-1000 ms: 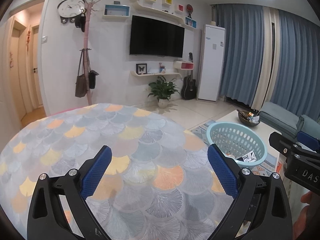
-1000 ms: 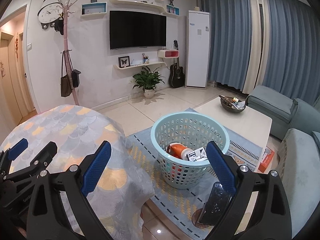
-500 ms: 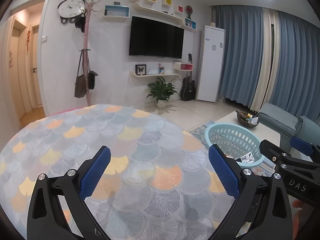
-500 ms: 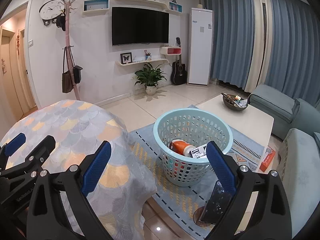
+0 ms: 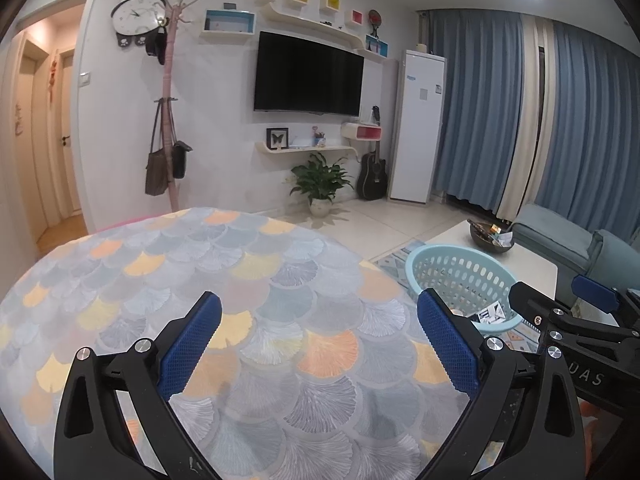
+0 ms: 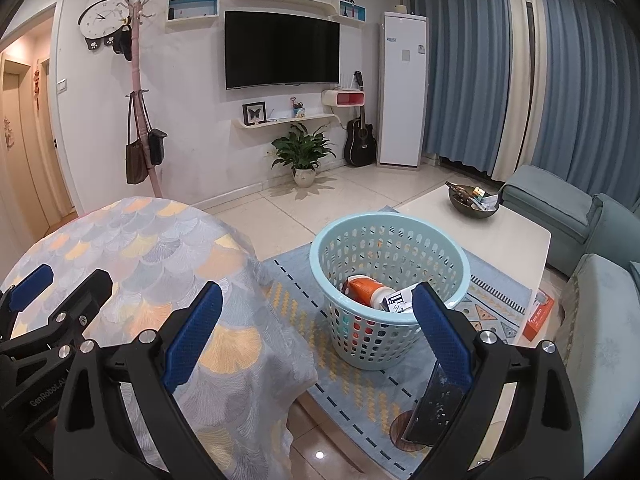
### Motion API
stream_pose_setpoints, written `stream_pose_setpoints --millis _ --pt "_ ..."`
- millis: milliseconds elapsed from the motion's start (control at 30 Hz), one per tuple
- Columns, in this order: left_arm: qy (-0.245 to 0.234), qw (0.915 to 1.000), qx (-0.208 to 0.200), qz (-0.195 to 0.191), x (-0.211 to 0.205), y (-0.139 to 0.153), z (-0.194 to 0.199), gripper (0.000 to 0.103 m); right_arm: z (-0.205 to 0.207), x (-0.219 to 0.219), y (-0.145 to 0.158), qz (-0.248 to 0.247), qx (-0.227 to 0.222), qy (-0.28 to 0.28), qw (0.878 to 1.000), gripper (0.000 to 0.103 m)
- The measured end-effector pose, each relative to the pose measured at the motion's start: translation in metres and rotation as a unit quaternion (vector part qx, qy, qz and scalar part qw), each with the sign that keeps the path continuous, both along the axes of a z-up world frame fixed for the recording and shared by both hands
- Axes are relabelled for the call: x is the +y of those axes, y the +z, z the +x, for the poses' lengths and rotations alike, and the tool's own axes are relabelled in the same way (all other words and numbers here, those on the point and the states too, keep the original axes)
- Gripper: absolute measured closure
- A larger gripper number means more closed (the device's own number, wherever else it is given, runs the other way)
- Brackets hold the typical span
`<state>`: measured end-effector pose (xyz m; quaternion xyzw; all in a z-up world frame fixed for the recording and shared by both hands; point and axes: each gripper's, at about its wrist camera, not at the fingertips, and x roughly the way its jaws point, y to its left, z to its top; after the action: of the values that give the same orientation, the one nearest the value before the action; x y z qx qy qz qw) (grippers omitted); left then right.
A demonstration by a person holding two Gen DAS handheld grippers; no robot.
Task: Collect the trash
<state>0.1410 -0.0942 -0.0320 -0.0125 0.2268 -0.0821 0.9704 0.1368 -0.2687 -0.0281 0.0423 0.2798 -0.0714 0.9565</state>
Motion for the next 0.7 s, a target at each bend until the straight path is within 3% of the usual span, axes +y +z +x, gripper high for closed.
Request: stream_pose_setpoints --millis 700 --pt "-0.001 1.0000 0.006 -0.004 0.0043 0.0001 0.0036 0.008 0.0011 -0.0020 -0.0019 0.001 0.000 0.000 1.000 0.012"
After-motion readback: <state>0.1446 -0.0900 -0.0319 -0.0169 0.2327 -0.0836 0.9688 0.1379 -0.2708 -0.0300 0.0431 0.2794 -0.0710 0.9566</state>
